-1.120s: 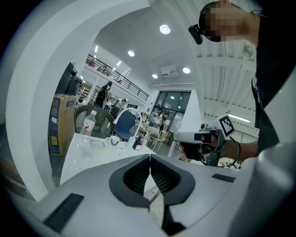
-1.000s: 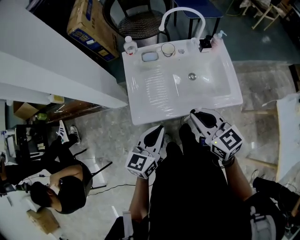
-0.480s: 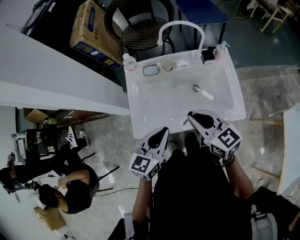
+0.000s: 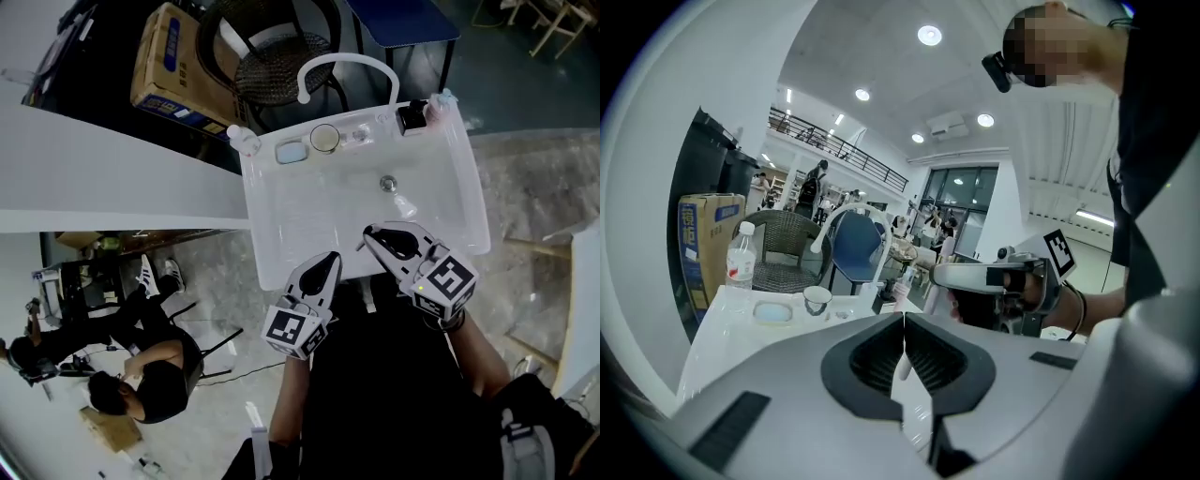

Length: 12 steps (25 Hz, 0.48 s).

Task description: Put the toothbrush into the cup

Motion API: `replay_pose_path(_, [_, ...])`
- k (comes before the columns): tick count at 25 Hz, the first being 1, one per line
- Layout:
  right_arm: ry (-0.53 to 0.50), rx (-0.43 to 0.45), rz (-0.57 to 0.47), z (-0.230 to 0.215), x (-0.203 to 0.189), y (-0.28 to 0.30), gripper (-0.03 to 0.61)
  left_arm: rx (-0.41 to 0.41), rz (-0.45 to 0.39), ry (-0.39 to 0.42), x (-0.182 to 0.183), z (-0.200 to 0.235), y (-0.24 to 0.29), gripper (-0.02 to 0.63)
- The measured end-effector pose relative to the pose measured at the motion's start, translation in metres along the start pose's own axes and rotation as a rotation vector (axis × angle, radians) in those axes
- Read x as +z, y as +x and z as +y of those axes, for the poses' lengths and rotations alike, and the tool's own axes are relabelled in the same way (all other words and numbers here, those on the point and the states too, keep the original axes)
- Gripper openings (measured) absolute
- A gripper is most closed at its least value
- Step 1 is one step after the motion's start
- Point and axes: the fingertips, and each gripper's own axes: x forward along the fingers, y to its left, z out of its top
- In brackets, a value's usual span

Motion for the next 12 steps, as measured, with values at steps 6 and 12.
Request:
replay_pose_path(6, [0.040, 0.001, 0.020, -0.010, 0.002, 0.015, 0.026, -0.010, 0.023, -0.015, 0.001, 0.009, 0.012, 0.012])
replay_pose_path(12, [0.033, -0.022, 0.022, -0.008, 0.004, 0.031, 0.026, -0.013, 0.021, -0.041, 0.003, 0.033, 0.007, 0.012])
